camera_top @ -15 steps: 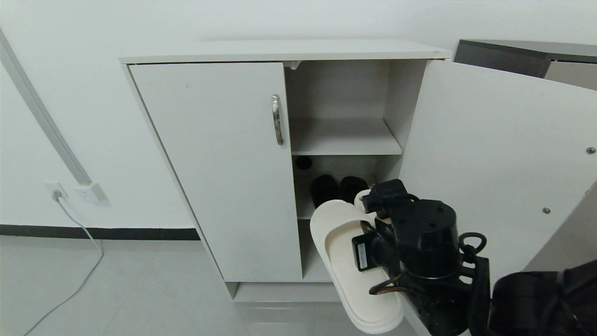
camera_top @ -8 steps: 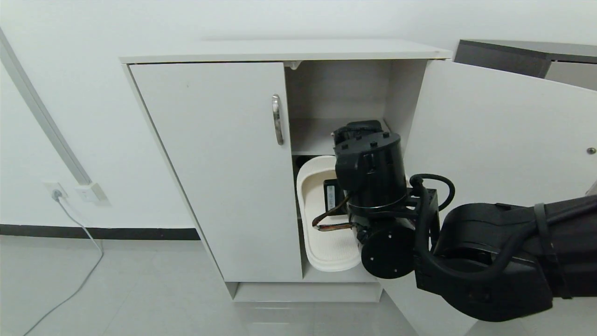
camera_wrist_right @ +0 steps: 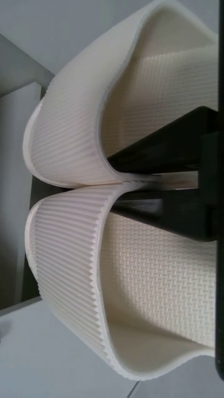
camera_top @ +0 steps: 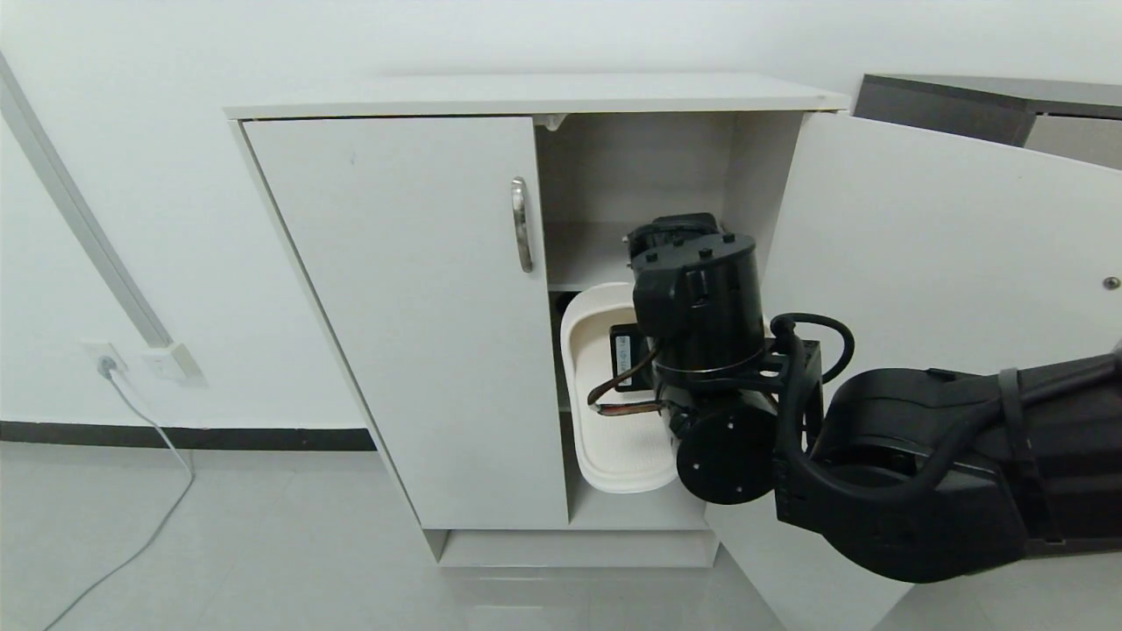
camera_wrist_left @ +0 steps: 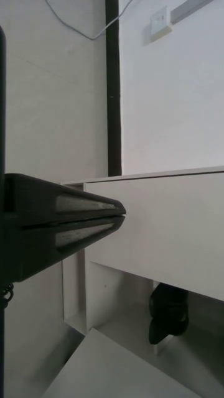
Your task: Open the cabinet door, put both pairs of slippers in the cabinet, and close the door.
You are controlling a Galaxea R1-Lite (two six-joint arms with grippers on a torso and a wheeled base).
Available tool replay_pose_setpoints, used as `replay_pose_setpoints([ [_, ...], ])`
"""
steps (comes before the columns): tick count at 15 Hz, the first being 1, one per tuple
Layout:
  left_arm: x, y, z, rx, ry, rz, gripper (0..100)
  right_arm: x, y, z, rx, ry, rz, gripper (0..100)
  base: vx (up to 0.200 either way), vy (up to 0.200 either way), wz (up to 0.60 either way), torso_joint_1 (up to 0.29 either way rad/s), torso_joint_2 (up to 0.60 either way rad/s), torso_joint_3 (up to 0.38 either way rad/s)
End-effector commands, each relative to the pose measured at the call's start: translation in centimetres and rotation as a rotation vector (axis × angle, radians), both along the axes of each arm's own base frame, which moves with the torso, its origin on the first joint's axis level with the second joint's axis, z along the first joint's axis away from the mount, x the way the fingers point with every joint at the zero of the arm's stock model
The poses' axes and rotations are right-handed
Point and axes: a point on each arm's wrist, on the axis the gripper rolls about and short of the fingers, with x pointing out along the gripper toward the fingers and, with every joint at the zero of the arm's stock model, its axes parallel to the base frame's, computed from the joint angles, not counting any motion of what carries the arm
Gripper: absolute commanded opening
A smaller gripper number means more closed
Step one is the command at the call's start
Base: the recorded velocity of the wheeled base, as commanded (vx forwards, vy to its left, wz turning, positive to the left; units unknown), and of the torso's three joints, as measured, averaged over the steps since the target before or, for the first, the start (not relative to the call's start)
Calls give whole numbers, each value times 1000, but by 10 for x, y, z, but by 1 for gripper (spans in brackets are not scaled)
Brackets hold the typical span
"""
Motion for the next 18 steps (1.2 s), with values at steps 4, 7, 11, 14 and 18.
replay_pose_setpoints([
  [4, 0, 0, 0, 0, 2, 0, 0, 4, -3, 3, -2, -9, -12, 0, 200, 0, 0, -2, 2, 2],
  [7, 0, 0, 0, 0, 2, -2, 0, 5, -2, 4, 1, -10, -12, 0, 200, 0, 0, 9, 5, 2],
  [11, 0, 0, 0, 0, 2, 0, 0, 5, -2, 5, 1, -11, -12, 0, 200, 0, 0, 2, 0, 2],
  [14, 0, 0, 0, 0, 1, 0, 0, 5, -2, 5, 5, -12, -12, 0, 133, 0, 0, 2, 3, -2],
  [18, 0, 0, 0, 0, 1, 0, 0, 5, -2, 5, 19, -22, -12, 0, 0, 0, 0, 0, 0, 0],
])
